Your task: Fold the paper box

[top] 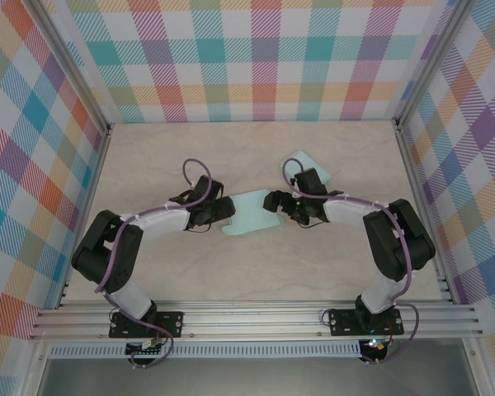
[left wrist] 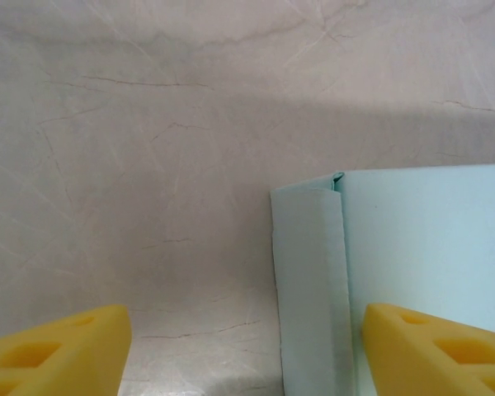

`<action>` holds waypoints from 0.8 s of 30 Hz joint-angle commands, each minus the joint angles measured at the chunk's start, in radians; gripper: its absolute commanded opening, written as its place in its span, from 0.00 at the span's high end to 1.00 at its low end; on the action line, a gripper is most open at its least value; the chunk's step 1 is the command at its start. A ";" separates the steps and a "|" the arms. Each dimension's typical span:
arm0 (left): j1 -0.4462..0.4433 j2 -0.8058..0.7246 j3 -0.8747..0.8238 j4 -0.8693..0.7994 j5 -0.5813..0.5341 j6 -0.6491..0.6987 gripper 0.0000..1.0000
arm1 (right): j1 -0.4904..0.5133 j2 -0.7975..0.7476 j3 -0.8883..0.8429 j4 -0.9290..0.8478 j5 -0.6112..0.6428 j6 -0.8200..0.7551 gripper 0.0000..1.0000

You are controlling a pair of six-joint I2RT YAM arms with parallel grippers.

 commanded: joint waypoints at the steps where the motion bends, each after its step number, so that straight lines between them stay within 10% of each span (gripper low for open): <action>1: 0.019 -0.010 -0.024 -0.010 0.004 -0.001 0.30 | -0.008 0.027 -0.008 0.085 -0.080 0.028 0.00; 24: 0.024 0.004 -0.027 -0.024 -0.004 0.001 0.62 | -0.016 0.092 -0.036 0.183 -0.162 0.068 0.00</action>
